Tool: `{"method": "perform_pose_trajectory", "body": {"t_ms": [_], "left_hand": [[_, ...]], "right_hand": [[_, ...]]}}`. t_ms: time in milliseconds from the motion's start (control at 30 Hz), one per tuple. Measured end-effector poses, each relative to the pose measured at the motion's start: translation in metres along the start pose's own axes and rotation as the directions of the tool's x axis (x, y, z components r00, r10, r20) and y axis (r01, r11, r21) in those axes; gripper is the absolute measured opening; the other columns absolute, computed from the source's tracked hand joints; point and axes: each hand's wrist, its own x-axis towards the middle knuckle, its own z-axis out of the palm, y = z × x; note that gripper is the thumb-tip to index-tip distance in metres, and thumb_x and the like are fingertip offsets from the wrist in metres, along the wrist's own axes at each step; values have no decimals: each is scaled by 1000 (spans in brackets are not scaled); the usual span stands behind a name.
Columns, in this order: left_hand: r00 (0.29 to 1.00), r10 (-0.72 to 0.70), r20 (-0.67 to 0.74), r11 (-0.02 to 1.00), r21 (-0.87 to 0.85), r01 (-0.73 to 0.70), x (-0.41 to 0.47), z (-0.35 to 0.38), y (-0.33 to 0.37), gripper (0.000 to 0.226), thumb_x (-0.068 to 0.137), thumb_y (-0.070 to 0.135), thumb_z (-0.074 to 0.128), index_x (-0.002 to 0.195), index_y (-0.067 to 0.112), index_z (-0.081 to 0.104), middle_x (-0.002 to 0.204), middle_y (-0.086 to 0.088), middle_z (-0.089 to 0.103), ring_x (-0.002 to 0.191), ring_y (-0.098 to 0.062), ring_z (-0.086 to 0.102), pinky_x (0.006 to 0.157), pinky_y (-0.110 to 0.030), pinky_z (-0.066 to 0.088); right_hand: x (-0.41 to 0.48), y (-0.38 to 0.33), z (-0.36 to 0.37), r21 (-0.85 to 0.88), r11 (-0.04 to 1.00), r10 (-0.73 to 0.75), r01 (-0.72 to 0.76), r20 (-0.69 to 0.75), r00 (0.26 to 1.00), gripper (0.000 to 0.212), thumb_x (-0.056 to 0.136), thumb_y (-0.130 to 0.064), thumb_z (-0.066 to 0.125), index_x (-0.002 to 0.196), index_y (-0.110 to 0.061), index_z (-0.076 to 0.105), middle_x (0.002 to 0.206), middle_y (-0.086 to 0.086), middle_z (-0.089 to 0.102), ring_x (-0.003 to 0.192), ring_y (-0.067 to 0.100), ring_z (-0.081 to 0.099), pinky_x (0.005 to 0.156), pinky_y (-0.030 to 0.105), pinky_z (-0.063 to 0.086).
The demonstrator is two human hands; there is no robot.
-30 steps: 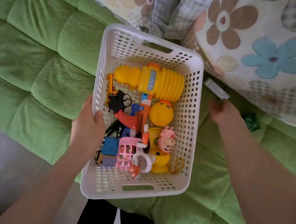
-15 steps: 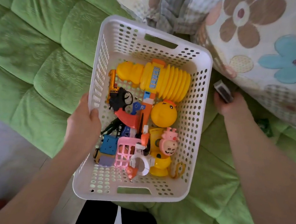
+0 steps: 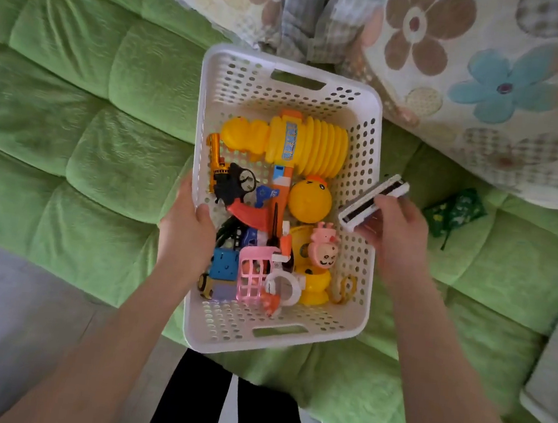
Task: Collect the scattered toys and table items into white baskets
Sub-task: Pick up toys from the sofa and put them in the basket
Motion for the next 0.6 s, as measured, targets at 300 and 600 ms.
{"method": "perform_pose_trajectory", "body": {"t_ms": [300,600], "left_hand": [[998,35,46,999,-27,-34,1,-5,-5,52,98,8,35,146,17,19,86,3,50,53,-8,46,37,-12,36],[998,38,58,999,-31,-36,-3,-10,-5,51,97,6,34,144,21,23,87,2,55,58,-8,52,45,-17,33]], "right_hand": [[0,39,12,-927,321,-266,193,107,958,28,91,-23,54,110,-3,51,97,15,62,91,32,60,64,29,38],[-8,44,-9,-669,686,-481,285,-124,868,24,93,-14,51,113,-4,60,93,5,67,77,11,63,63,12,45]]}}
